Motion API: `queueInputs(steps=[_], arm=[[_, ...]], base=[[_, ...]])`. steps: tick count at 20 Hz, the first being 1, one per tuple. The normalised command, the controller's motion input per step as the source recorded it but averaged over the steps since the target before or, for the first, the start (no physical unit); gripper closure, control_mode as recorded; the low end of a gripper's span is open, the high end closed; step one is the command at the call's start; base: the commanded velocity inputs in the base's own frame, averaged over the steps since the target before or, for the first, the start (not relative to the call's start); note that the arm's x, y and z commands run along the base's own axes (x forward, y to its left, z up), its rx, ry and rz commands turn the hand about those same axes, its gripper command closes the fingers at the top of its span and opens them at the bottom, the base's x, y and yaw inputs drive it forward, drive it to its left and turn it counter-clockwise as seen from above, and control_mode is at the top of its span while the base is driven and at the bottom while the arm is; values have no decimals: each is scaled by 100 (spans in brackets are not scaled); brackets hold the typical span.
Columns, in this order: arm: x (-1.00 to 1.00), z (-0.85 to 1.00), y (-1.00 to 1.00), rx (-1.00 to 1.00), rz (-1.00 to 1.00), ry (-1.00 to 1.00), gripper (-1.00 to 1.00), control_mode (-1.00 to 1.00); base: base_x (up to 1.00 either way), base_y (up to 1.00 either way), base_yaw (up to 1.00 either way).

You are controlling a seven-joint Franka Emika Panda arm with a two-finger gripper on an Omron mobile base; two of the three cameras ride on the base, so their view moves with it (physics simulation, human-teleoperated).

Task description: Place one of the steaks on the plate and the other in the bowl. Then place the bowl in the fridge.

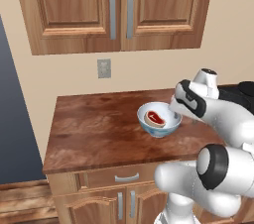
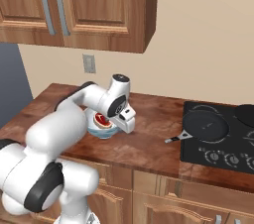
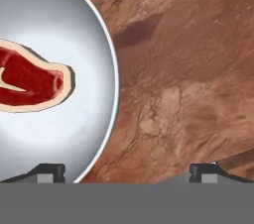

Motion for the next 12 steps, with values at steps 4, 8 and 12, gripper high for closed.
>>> queueInputs(steps=[4,8,12], arm=[[28,-24,6,0,0,0,-100,-100],[27,-22,9,0,0,0,-100,-100],[16,-26,5,0,0,0,-100,-100]], base=[[0,0,0],[0,0,0],[0,0,0]])
